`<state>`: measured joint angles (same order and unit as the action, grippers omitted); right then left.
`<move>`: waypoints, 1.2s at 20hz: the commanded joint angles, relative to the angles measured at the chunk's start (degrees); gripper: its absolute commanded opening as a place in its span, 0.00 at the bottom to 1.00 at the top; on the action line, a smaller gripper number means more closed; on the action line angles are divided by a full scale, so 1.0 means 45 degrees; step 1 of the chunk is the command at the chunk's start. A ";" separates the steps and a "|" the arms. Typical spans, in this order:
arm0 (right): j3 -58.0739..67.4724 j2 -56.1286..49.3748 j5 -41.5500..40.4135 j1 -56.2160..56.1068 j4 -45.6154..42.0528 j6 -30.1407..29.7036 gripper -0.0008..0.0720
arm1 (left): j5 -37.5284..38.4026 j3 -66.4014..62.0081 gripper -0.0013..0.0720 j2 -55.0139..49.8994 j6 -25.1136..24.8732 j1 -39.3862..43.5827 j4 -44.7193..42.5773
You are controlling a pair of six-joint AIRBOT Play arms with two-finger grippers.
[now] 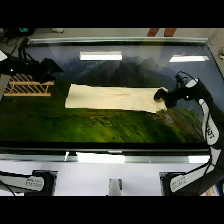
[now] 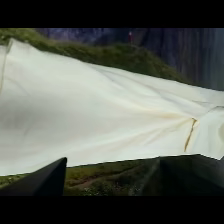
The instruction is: Fold the shirts.
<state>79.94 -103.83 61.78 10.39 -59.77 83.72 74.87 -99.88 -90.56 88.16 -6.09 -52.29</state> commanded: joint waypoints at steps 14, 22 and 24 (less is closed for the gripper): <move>0.0646 0.6645 0.5833 -0.0452 0.1161 0.0413 0.04 | -0.3827 0.1681 0.06 -0.2827 -0.0233 0.7393 0.2123; 0.0646 0.9559 0.6611 -0.0452 0.1064 0.1559 0.04 | -0.5255 0.1651 0.06 -0.5571 -0.1030 1.0491 0.7286; 0.0646 0.9491 0.6567 -0.0452 0.1059 0.1559 0.04 | -0.4750 0.1651 0.06 -0.5659 -0.1821 1.0569 0.7349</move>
<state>82.78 -62.83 91.09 8.34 -54.81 89.67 52.34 -92.42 -113.91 83.22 39.18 -23.68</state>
